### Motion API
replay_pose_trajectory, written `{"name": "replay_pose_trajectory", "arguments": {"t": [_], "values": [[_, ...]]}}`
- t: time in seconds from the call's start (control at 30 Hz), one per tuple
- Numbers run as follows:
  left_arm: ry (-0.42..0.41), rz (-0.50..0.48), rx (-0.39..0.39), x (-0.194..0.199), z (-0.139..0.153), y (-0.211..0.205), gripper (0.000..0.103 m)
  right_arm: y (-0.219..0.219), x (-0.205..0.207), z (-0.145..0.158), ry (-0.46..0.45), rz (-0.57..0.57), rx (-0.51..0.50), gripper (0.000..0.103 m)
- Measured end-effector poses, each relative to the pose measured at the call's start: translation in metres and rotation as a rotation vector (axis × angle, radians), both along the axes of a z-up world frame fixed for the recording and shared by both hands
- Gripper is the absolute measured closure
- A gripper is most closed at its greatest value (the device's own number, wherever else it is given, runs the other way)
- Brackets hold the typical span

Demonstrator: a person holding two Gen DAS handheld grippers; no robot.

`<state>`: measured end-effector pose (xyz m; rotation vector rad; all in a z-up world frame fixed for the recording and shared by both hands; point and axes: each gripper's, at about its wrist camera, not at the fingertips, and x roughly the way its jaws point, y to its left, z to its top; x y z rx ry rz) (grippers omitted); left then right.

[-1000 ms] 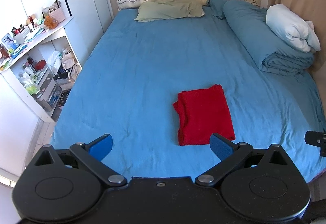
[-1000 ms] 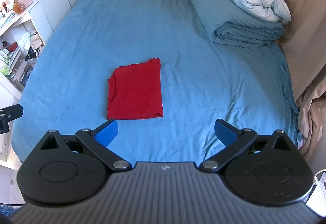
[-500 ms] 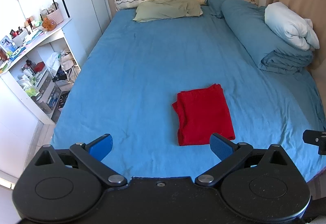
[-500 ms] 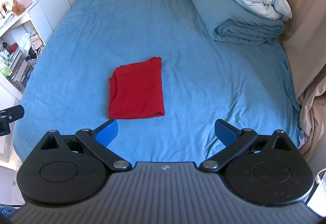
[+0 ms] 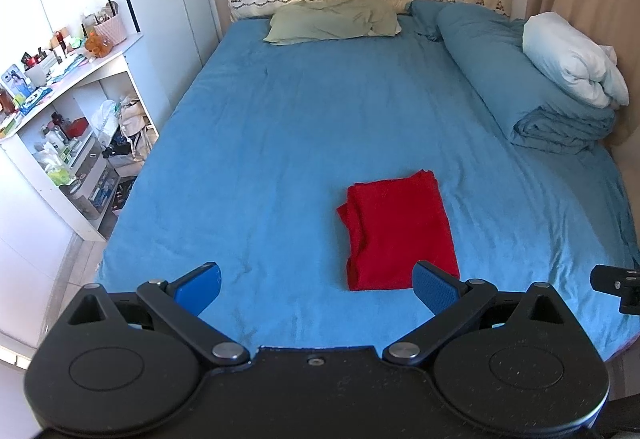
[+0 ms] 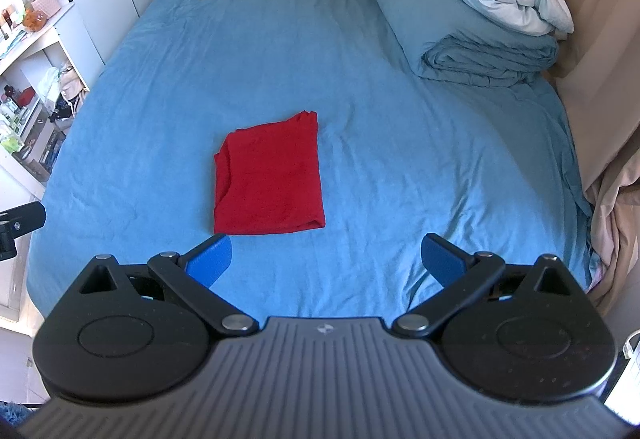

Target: Fold small clothes

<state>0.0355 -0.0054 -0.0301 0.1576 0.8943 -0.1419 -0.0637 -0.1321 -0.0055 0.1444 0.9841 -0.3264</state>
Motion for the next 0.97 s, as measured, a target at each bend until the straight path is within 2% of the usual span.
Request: {"name": "replay_pose_trajectory", "arguments": {"t": [0.57,0.97], "values": [[-0.021,-0.024,0.022,0.0052,0.0019,-0.0046,0.000,-0.0020,0.0039,-0.0014,0.003,-0.003,0.007,0.000],[-0.086,-0.052,0.021,0.0055,0.0066,-0.0048,0.000,-0.0022,0.0067,0.0009,-0.009,-0.004,0.005,0.000]]}}
